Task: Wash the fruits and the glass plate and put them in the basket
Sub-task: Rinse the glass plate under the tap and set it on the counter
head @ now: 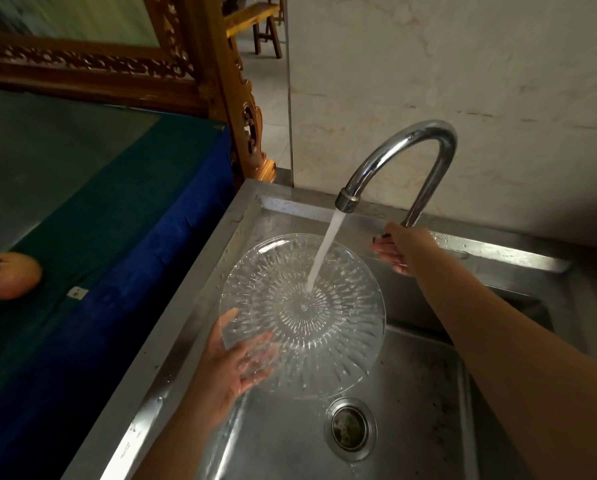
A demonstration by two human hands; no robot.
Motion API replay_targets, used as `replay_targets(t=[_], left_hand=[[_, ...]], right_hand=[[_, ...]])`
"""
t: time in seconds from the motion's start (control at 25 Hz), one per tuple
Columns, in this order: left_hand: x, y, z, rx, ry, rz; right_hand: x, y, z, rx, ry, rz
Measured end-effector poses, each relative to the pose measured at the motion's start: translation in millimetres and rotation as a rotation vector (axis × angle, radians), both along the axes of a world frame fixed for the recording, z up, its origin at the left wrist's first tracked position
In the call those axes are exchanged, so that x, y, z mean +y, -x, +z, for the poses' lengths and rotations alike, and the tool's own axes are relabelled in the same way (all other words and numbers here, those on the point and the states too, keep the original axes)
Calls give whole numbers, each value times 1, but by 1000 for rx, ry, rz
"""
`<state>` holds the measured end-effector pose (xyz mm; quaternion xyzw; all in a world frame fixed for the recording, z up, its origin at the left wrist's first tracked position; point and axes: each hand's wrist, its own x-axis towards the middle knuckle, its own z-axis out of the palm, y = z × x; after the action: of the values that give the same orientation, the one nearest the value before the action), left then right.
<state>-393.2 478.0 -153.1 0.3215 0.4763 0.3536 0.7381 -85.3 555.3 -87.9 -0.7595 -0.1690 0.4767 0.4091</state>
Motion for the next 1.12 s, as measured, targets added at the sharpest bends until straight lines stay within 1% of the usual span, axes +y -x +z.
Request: replay_targets(t=[0.08, 0.16, 0.28, 0.32, 0.4, 0.44, 0.48, 0.56, 0.64, 0.68, 0.76, 0.84, 0.92, 1.0, 1.08, 1.12], left_hand=[[-2, -3, 0, -21, 7, 8], [-3, -5, -1, -28, -1, 4], [-3, -9, -2, 7, 1, -1], [-4, -10, -2, 10, 3, 4], [-4, -11, 1, 9, -14, 6], [-3, -9, 2, 17, -31, 0], [-1, -7, 4, 25, -50, -8], [3, -1, 7, 11, -86, -37], [6, 0, 10, 23, -127, -50], [7, -2, 9, 89, -151, -50], [4, -8, 8, 241, -190, -60], [-3, -15, 4, 296, -178, -83], [-11, -24, 4, 244, -140, -74], [-19, -33, 9, 164, -149, -8], [-26, -37, 19, 118, -229, 65], [-30, -36, 26, 132, -293, 85]], right_hand=[[-17, -3, -16, -25, -30, 44], [-33, 1, -32, -3, -74, 55], [-41, 10, -43, -131, -63, 55], [-45, 13, -45, -117, -33, 52], [-64, 15, -50, 105, -22, 107], [-77, 16, -53, 207, -70, 188], [-91, 14, -55, 245, -120, 289], [-112, 11, -56, 242, -224, 394], [-124, 10, -52, 209, -358, 379], [-129, 8, -47, 194, -423, 354], [-139, 3, -32, 110, -515, 351], [-151, -2, -17, -9, -577, 399], [-165, -6, 2, -164, -624, 448], [-181, -10, 25, -406, -694, 505], [-199, -8, 47, -600, -781, 509], [-208, -7, 54, -675, -807, 487]])
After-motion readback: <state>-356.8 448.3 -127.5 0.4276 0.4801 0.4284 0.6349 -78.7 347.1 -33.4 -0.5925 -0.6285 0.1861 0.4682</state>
